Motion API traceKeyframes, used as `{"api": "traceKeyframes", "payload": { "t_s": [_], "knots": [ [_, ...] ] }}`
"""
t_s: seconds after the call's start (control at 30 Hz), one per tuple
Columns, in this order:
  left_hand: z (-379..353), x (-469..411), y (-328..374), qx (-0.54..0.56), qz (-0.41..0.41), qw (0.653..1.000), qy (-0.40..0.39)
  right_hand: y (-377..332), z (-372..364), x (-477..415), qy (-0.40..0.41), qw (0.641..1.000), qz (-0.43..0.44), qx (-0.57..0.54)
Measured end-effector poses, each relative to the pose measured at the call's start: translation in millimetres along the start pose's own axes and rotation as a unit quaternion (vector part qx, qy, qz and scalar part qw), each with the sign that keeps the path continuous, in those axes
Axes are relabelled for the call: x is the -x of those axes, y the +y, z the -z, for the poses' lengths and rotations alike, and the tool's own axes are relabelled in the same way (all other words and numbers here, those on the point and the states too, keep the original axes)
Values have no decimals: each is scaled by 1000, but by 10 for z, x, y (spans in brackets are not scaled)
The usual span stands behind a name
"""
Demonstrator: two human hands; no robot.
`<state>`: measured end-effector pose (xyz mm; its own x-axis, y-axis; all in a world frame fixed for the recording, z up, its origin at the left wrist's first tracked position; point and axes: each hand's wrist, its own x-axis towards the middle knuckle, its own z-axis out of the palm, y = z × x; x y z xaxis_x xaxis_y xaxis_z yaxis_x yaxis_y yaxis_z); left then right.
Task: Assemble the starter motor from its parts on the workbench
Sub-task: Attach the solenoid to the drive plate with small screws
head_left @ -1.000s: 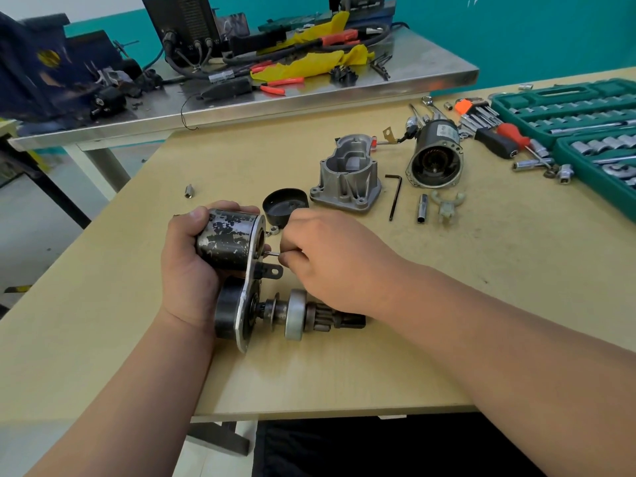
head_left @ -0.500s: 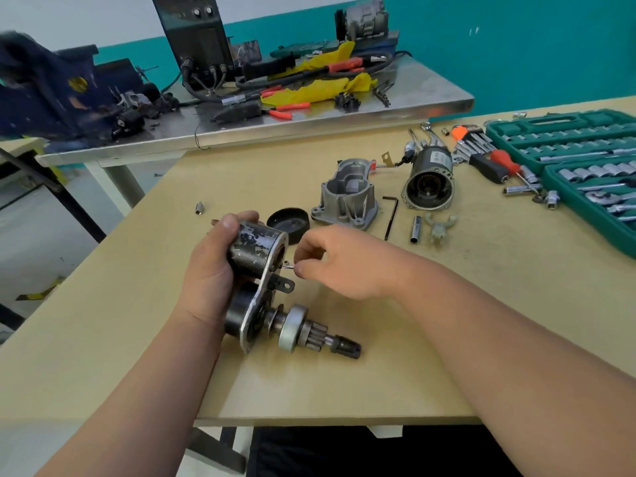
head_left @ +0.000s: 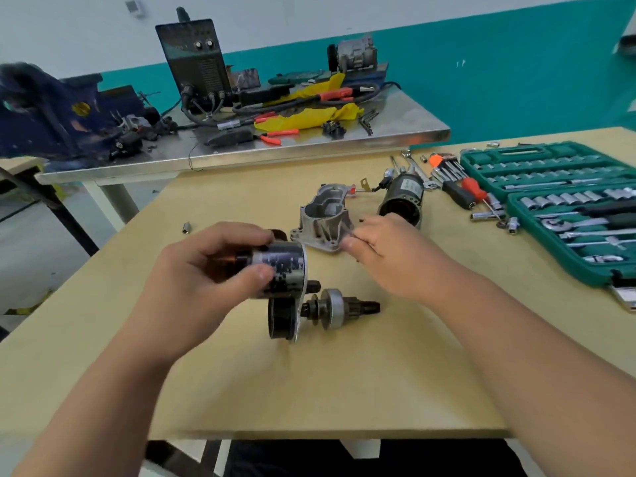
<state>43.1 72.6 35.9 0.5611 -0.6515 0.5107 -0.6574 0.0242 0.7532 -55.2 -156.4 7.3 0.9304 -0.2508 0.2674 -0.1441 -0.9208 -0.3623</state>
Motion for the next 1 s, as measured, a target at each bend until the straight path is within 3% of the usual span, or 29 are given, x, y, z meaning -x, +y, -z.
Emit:
{"api": "traceKeyframes", "payload": {
  "t_s": [0.07,0.13,0.27,0.37,0.5,0.6,0.77,1.0],
  "knots": [
    [31,80,196,-207,-71,974,-57,42,-46,27,14,999,-14,26],
    [-122,186,380,-378,-110,917,-68,16,-100,55,43,996,-51,-57],
    [-456,373,433,-526,-146,830,-114,-30,-148,56,17,960,-131,-245],
    [-416,408,280,-550,-153,812,-122,-15,-120,105,-10,960,-114,-254],
    [-394,462,90,-543,-114,821,-135,-121,-21,184,-11,973,-45,-227],
    [-424,540,-18,-492,-20,863,-115,-302,26,245,-36,967,12,-252],
    [-487,413,59,-335,-25,942,13,-561,77,292,-37,946,84,-311],
    [-387,203,115,-262,-30,965,-9,-522,-28,266,9,850,4,-526]
  ]
}}
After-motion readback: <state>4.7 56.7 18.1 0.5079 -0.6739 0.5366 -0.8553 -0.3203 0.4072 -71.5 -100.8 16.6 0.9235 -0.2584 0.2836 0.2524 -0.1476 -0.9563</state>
